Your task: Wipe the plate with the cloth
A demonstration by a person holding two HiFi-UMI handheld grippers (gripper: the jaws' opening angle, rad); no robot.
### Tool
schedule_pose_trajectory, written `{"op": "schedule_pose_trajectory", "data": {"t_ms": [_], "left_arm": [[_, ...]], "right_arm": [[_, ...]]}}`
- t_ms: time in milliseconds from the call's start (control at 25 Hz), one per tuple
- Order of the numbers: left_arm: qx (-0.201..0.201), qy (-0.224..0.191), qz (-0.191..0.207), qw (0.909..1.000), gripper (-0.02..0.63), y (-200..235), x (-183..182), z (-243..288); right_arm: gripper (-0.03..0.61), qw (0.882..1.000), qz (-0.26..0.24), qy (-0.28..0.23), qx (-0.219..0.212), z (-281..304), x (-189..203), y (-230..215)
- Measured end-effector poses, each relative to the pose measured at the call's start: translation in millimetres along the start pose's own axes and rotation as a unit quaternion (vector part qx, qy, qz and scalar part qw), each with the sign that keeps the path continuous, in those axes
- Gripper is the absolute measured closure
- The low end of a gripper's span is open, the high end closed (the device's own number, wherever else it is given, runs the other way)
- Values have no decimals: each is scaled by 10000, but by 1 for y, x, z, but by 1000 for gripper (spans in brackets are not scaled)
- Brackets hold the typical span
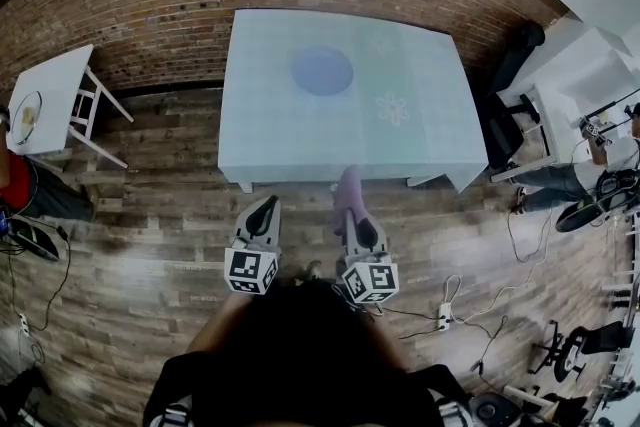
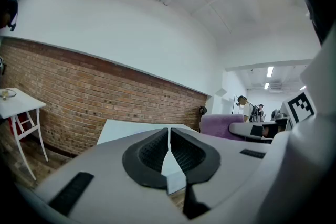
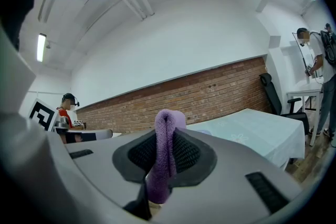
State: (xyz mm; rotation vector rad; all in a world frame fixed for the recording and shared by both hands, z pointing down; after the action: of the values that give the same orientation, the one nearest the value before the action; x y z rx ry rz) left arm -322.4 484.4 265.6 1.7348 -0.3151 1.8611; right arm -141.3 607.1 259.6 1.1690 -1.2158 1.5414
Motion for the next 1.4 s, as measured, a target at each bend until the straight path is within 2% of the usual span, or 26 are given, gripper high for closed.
{"op": "schedule_pose_trajectory", "data": {"t_ms": [400, 680, 960, 1400], "left_arm": [[135, -1, -64, 9999, 571, 37, 2, -16], [174, 67, -95, 9998, 571, 42, 8, -4], [-21, 99, -134, 9999, 571, 48, 10, 42], [-267, 112, -182, 9994, 571, 36, -3, 163]], "right_arm": [[508, 9997, 44, -34, 250, 13, 12, 35], [508, 9997, 71, -37, 247, 28, 14, 33], [508, 9999, 114, 2, 59, 67, 14, 0], [508, 9995, 108, 85, -281, 151, -13, -90]]}}
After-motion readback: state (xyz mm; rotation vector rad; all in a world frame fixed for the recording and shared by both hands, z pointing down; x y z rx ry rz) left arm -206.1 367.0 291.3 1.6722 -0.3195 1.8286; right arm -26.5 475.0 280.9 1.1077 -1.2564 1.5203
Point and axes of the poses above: the fingertips, and each gripper's own axes: z forward along the fingers, y to its left, x out of its underside, the point moved 6 cm from there along -z, backward along the fingers, and after that the axes turned 1 degree about x, right-handed, at the moved point
